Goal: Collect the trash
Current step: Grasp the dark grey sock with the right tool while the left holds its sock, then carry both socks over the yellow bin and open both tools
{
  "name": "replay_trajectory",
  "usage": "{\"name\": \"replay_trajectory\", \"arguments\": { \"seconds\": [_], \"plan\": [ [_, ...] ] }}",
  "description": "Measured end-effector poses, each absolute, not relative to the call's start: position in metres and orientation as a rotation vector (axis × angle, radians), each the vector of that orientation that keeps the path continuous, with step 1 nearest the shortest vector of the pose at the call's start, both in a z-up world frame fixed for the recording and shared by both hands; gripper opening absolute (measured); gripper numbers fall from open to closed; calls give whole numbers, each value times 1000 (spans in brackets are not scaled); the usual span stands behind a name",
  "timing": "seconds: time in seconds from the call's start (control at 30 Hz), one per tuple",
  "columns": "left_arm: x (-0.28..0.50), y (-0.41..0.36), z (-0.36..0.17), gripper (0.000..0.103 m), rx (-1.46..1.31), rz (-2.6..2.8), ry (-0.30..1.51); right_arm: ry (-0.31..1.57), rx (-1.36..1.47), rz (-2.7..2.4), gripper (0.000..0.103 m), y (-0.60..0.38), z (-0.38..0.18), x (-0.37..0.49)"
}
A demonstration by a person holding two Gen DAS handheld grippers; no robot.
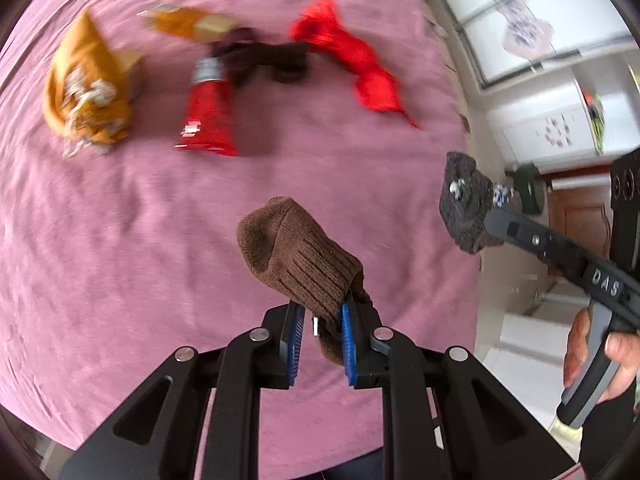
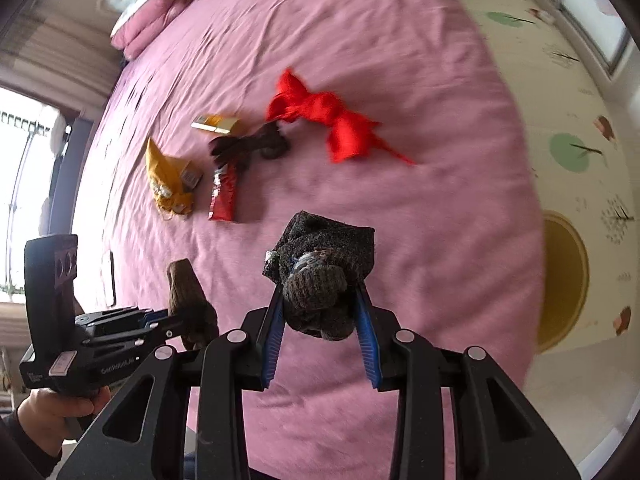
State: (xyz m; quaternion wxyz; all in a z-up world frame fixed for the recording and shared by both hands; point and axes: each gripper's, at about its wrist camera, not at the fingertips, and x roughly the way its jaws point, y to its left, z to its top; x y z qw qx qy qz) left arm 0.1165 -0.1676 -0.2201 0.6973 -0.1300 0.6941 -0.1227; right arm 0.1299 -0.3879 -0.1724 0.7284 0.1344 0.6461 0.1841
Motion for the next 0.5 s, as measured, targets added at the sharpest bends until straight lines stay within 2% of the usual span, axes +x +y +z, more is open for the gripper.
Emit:
{"name": "replay_trajectory", "arguments": {
  "seconds": [0.5],
  "plan": [
    [118,-322,-210,17,-57,-544,1584,1339,469,150,33,-551,-154,69]
  ]
}}
